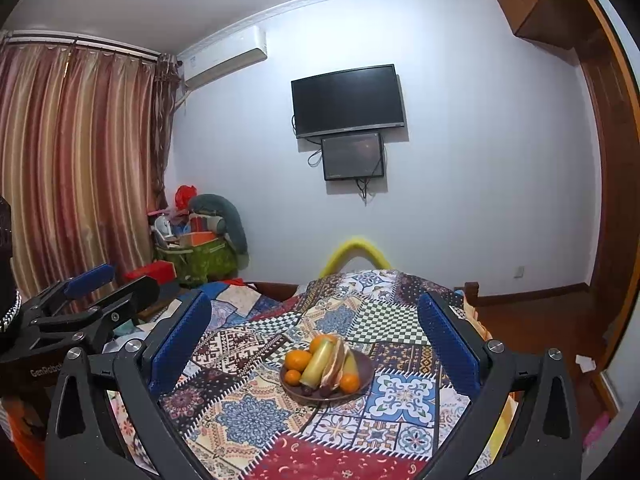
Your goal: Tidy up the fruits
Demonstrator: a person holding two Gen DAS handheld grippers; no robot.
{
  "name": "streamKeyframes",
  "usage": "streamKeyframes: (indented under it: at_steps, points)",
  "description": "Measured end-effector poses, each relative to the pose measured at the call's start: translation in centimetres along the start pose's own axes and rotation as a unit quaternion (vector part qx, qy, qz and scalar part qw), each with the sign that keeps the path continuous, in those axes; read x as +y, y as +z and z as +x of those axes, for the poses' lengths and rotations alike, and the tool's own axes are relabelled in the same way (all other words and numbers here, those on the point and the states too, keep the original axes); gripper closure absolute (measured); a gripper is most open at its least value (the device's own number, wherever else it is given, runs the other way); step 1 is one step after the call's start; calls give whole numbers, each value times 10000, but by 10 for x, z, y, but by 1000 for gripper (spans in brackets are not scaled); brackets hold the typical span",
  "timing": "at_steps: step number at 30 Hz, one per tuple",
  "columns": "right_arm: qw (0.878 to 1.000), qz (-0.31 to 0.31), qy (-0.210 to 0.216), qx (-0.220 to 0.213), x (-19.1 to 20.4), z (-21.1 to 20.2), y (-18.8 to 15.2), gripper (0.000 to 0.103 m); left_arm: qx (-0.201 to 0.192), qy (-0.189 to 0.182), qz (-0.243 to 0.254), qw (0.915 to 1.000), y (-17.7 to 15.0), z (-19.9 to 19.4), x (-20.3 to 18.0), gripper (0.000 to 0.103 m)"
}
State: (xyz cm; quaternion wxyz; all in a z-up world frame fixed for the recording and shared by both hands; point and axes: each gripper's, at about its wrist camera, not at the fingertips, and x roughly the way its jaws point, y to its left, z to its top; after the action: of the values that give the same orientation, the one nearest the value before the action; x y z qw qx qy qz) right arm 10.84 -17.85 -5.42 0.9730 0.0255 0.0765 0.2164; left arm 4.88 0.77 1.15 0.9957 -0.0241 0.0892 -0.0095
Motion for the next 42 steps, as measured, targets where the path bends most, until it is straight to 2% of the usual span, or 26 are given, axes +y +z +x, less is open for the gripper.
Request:
streamKeyframes:
  at_steps: [42]
  points:
    - [10000, -20, -3, 25, -2, 0, 3, 0, 36, -132, -31, 9999, -3, 5, -2, 1]
